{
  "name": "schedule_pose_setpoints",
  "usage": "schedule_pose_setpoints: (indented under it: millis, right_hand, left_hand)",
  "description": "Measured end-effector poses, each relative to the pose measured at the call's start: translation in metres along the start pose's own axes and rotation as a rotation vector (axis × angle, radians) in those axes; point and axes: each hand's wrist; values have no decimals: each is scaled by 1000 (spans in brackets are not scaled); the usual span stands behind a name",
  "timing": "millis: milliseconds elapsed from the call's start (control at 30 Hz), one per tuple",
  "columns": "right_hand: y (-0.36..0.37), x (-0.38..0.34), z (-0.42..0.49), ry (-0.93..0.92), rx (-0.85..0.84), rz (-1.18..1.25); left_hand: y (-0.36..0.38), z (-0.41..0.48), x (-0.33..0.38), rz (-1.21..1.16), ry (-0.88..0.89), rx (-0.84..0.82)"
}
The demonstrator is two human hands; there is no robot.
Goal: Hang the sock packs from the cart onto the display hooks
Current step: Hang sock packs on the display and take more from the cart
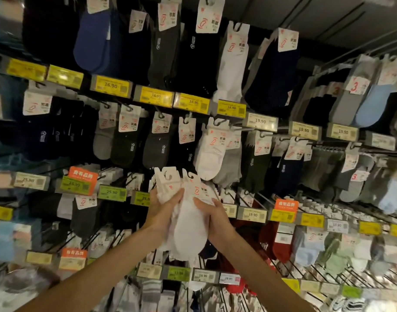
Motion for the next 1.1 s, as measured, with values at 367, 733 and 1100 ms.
schedule_pose_setpoints:
  millis: [367,733,1100]
  right_hand:
    - [0,-29,41,-15,136,-8]
    - [3,-104,81,-298,245,-2]
    - [-6,-120,100,-336,163,-52]
  left_hand:
    - [23,33,33,132,208,-72]
    - [59,68,97,45,218,-89]
    - [73,73,116,50,172,-79]
Point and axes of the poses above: each hand's wrist, its own z-axis towards the middle knuckle, its own y-axis out of the palm, x = y × z, and after that the axes turned 9 degrees about -y, right-handed
